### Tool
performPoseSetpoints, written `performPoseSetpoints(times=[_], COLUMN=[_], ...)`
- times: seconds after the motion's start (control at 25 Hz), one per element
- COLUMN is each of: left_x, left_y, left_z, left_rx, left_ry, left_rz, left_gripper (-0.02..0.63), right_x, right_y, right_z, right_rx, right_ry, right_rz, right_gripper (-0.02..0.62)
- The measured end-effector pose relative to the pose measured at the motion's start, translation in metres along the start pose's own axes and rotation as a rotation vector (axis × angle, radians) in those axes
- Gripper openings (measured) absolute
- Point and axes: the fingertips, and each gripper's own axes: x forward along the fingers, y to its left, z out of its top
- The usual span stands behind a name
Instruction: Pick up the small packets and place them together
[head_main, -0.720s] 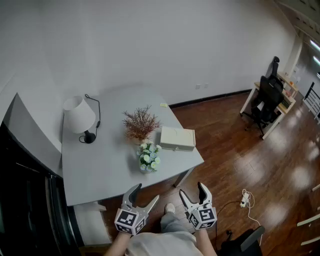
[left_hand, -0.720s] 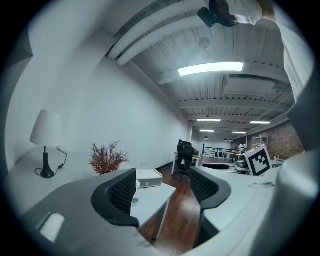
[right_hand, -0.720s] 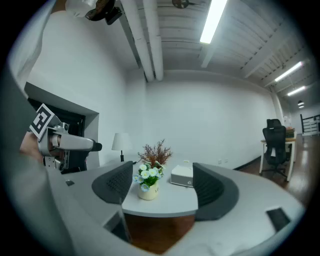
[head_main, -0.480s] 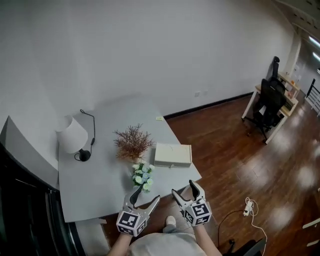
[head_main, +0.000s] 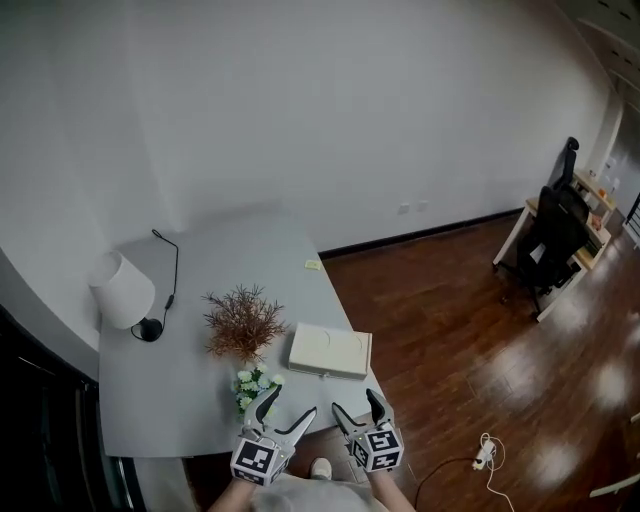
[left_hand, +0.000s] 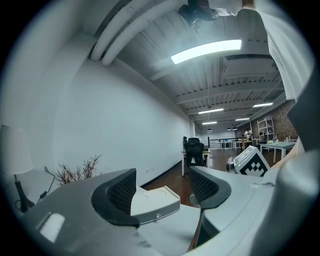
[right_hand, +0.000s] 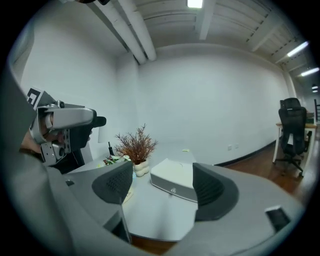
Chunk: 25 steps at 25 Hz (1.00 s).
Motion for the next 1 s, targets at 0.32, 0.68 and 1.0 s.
performPoseSetpoints(times=[0.32, 0.68, 1.0], left_x=[0.011, -0.010, -0.034], left_y=[0.040, 0.052, 0.084], left_z=[0.010, -0.007, -0.018], left_rx=[-0.017, -0.034, -0.049], left_ry=[-0.002, 0.060, 0.089], left_rz=[0.029, 0.047, 0.108], left_gripper=[0.319, 0.319, 0.319], right_x=[0.069, 0.144, 0.162], right_y=[-0.019, -0.031, -0.048], right_z=[-0.079, -0.130, -0.143], right_rx=[0.070, 0.150, 0.212], right_ry=[0.220, 0.391, 0.469], right_rz=[-0.005, -0.065, -0.267], right_gripper=[0.212, 0.212, 0.137])
